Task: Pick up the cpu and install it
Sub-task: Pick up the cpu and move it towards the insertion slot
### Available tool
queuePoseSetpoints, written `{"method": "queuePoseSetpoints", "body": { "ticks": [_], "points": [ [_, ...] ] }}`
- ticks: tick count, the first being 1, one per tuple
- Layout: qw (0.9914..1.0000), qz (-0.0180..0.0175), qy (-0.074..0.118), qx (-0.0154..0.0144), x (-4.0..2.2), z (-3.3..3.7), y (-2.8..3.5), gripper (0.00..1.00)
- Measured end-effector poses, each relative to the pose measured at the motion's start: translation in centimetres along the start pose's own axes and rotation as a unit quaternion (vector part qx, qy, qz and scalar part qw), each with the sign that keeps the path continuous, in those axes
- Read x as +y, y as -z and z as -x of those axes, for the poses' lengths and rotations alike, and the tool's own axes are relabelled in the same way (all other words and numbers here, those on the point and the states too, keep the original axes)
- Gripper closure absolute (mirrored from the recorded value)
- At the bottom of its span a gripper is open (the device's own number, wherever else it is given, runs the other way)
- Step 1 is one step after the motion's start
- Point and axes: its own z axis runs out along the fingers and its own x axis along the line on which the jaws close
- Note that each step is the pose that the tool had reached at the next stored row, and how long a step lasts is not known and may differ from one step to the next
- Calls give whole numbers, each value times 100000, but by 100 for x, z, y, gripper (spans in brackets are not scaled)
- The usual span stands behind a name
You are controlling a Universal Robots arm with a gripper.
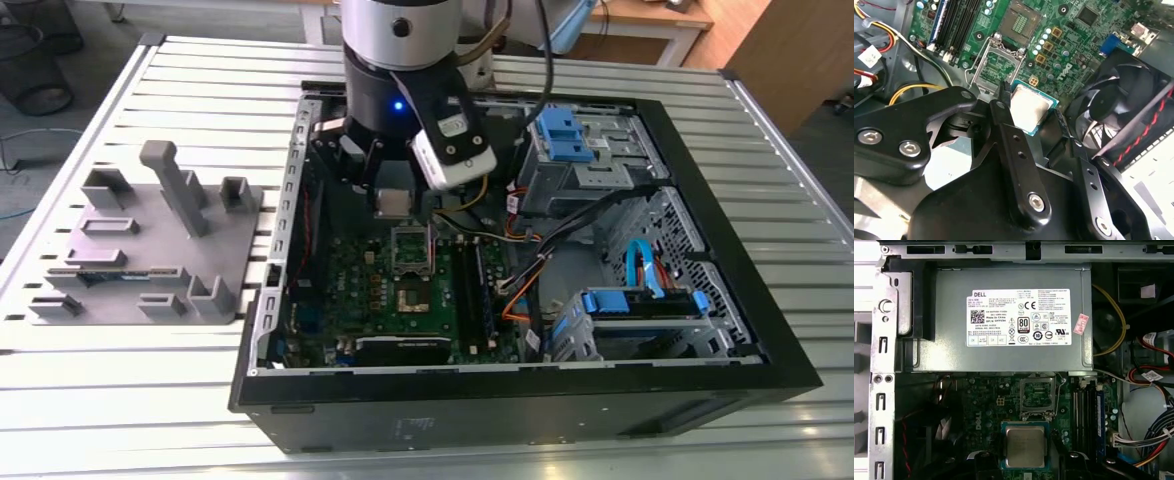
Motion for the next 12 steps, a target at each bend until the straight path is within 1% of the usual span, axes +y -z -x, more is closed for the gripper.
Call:
{"method": "queuePoseSetpoints", "body": {
  "ticks": [2,3,6,8,12],
  "points": [
    [100000,-109,9,-5,-1,10,-26,53],
    [100000,-206,3,-1,-1,18,-34,53],
    [99999,-334,2,-6,-2,43,-52,53],
    [99999,-342,5,-10,-2,57,-60,53],
    [99999,-338,38,-26,-5,61,-79,53]
  ]
}}
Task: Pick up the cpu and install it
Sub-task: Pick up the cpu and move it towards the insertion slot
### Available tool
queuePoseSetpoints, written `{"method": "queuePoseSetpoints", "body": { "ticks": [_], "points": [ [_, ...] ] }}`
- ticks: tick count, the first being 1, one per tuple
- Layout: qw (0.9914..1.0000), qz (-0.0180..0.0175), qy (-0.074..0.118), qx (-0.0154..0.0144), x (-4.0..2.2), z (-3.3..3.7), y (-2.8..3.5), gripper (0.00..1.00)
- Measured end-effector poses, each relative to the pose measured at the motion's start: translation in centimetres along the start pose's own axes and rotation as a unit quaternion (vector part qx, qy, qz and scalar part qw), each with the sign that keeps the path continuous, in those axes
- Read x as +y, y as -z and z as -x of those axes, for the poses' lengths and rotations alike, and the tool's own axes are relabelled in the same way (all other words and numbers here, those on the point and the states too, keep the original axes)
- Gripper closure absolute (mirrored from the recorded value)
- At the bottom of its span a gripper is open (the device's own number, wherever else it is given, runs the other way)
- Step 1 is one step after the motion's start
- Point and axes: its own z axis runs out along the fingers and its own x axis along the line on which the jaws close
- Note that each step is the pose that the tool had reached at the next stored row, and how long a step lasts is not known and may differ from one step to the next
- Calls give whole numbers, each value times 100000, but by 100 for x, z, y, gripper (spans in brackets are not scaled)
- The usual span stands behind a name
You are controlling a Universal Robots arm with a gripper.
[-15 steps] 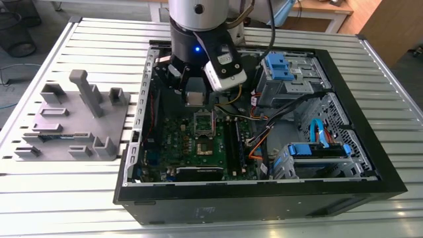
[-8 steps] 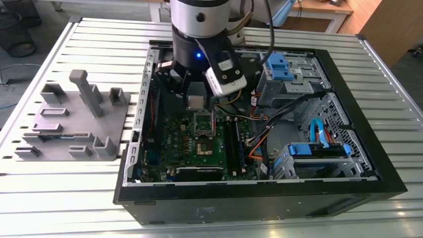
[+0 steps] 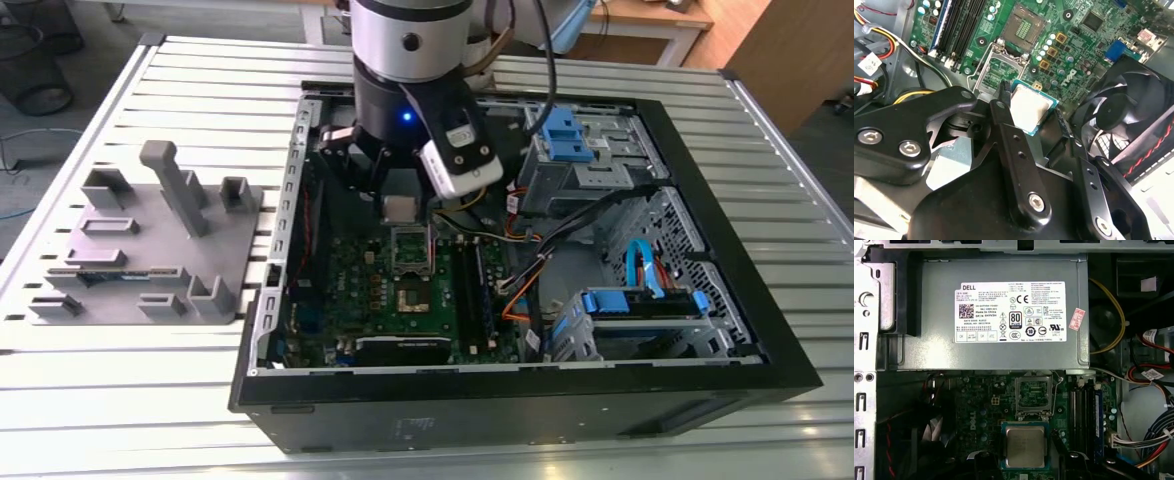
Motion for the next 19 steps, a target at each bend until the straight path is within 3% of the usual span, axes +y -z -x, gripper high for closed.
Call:
{"method": "queuePoseSetpoints", "body": {
  "ticks": [7,14,19],
  "points": [
    [100000,-8,105,-154,-29,1,-62,53],
    [100000,3,124,-223,-120,5,-111,53],
    [100000,-5,124,-220,-131,36,-150,53]
  ]
}}
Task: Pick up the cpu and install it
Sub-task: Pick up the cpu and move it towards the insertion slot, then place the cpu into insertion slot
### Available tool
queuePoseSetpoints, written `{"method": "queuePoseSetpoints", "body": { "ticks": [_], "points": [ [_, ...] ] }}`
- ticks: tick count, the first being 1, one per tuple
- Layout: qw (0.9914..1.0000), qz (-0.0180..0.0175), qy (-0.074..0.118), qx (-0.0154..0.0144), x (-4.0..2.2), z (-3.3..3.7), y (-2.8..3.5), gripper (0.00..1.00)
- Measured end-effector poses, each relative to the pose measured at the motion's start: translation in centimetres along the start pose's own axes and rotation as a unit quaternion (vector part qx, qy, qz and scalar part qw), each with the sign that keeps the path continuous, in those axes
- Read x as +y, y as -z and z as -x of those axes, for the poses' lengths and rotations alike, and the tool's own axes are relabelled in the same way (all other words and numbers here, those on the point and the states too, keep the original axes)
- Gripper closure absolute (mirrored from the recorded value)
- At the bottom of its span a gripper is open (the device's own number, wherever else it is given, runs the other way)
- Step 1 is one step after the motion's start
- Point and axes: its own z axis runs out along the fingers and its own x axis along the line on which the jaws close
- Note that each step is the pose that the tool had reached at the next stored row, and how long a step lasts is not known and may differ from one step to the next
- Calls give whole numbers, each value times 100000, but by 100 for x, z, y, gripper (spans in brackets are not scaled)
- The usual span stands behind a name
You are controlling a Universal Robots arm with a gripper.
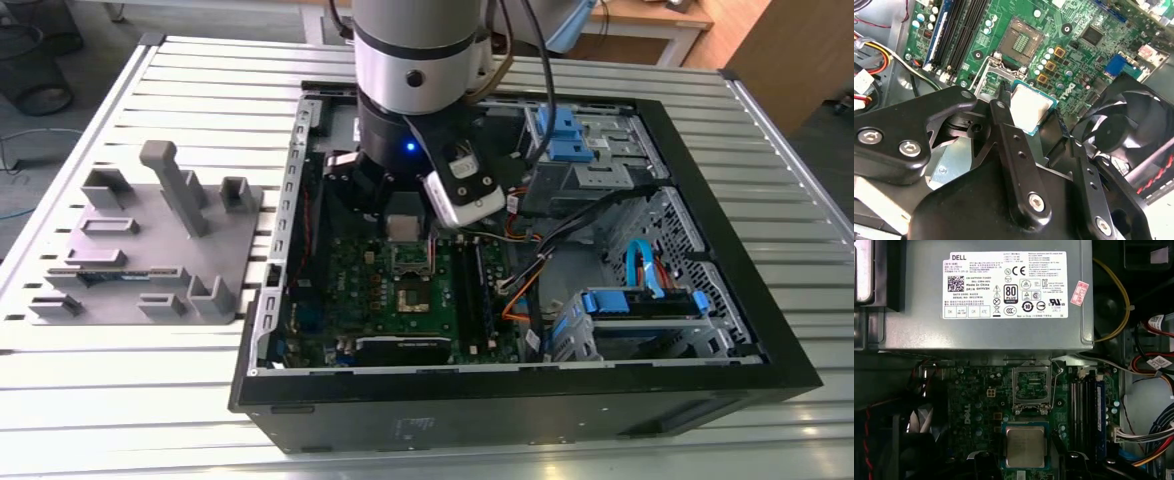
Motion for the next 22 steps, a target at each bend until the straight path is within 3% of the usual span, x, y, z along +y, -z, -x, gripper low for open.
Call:
{"method": "queuePoseSetpoints", "body": {
  "ticks": [11,13,22],
  "points": [
    [100000,5,-7,-5,-25,66,-34,53],
    [100000,7,-1,-5,-28,105,-35,53],
    [100000,-2,0,-2,-29,105,-49,53]
  ]
}}
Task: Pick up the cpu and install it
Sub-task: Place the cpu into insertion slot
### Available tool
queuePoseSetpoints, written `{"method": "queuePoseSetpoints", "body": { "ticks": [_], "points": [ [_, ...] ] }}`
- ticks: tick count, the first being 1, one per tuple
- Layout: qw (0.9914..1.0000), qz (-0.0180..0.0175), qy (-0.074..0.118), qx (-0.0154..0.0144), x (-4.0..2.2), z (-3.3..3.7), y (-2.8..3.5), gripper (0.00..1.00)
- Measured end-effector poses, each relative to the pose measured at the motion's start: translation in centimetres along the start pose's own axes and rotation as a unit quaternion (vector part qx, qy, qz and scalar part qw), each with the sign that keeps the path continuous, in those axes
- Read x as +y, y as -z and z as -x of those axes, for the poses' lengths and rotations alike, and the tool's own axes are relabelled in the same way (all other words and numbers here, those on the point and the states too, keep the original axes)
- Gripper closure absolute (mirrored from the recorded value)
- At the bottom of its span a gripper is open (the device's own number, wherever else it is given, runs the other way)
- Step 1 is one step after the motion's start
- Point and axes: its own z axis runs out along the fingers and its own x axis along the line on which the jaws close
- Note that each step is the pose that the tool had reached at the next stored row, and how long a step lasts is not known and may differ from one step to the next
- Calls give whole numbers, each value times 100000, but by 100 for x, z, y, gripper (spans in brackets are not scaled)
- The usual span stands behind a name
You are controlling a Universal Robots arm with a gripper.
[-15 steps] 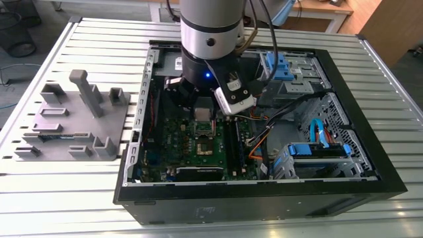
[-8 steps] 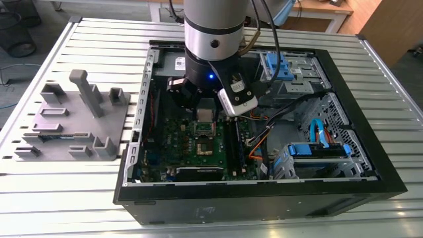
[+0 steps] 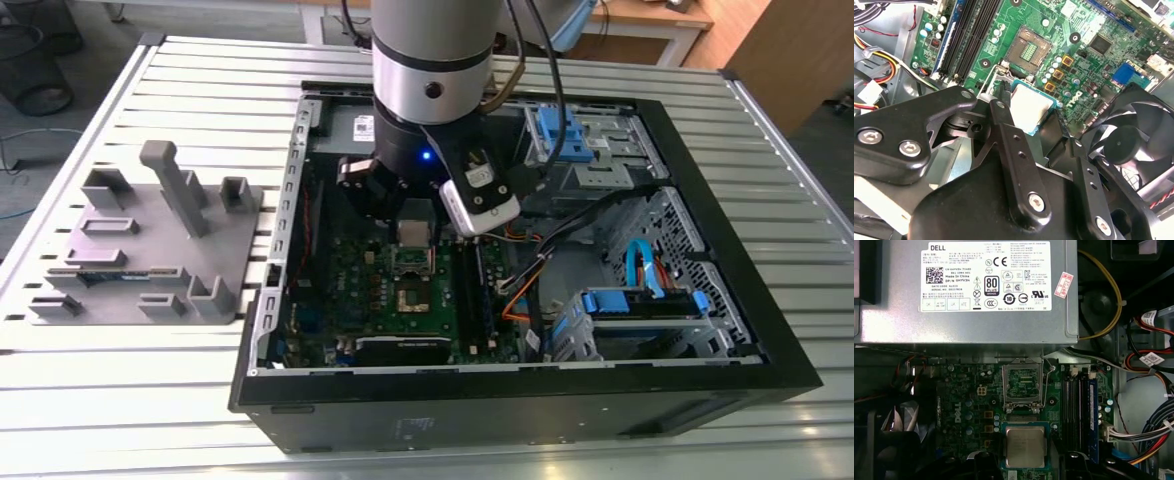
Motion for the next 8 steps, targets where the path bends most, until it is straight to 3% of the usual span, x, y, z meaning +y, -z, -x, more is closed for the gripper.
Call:
{"method": "queuePoseSetpoints", "body": {
  "ticks": [8],
  "points": [
    [100000,3,-1,0,-1,0,-9,53]
  ]
}}
